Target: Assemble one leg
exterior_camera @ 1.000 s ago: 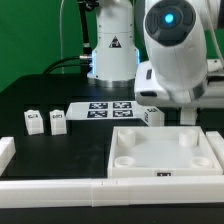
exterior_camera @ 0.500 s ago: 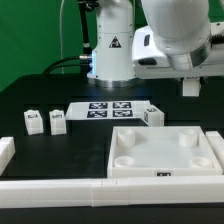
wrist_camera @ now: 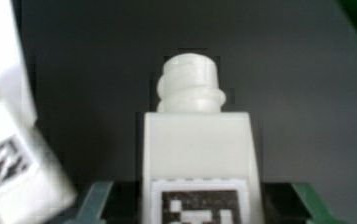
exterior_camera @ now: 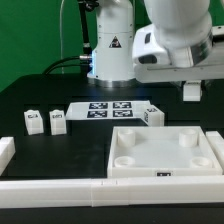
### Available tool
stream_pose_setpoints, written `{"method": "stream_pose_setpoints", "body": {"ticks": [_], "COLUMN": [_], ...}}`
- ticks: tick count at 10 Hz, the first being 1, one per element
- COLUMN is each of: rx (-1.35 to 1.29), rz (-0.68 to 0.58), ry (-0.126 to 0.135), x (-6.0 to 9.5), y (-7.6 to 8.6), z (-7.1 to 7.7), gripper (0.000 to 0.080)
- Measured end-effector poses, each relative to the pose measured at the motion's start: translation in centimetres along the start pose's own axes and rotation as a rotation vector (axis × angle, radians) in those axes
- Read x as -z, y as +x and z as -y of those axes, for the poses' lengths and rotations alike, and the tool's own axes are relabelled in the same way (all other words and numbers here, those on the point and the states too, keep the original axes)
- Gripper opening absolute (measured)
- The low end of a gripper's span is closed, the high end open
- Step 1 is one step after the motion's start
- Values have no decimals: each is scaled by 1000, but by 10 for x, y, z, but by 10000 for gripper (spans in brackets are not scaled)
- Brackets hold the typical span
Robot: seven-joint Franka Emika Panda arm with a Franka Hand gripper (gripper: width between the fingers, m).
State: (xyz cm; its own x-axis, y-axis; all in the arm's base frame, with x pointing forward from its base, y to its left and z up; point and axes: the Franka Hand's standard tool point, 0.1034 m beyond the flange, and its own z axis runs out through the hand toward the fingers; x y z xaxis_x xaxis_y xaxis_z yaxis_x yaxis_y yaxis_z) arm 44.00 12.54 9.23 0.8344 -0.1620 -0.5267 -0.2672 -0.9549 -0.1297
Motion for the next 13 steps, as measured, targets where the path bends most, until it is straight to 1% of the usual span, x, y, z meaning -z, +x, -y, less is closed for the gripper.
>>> {"method": "stream_pose_setpoints", "body": {"ticks": [1,2,3,4,5,6,7,8,9,10,11,12,13], "rx": [39,73,95,131,133,146,159,193,236,262,294,312,311], "rz": [-65,-174,-268,-360,-451,-579,-679,-785,-872,-925,-1053,-1118,-1095], "ry": [-18,-27,-27,-22,-14,-7,-4,-8,-21,-32,-36,-38,-42], "x": [18,36,50,60,62,63,62,64,68,72,85,88,79], "y": [7,20,27,36,42,44,43,49,64,81,97,101,101], "z": [-2,0,2,6,8,9,9,9,9,7,11,13,11], "gripper": [287,287,287,287,287,287,287,287,287,287,287,287,287]}}
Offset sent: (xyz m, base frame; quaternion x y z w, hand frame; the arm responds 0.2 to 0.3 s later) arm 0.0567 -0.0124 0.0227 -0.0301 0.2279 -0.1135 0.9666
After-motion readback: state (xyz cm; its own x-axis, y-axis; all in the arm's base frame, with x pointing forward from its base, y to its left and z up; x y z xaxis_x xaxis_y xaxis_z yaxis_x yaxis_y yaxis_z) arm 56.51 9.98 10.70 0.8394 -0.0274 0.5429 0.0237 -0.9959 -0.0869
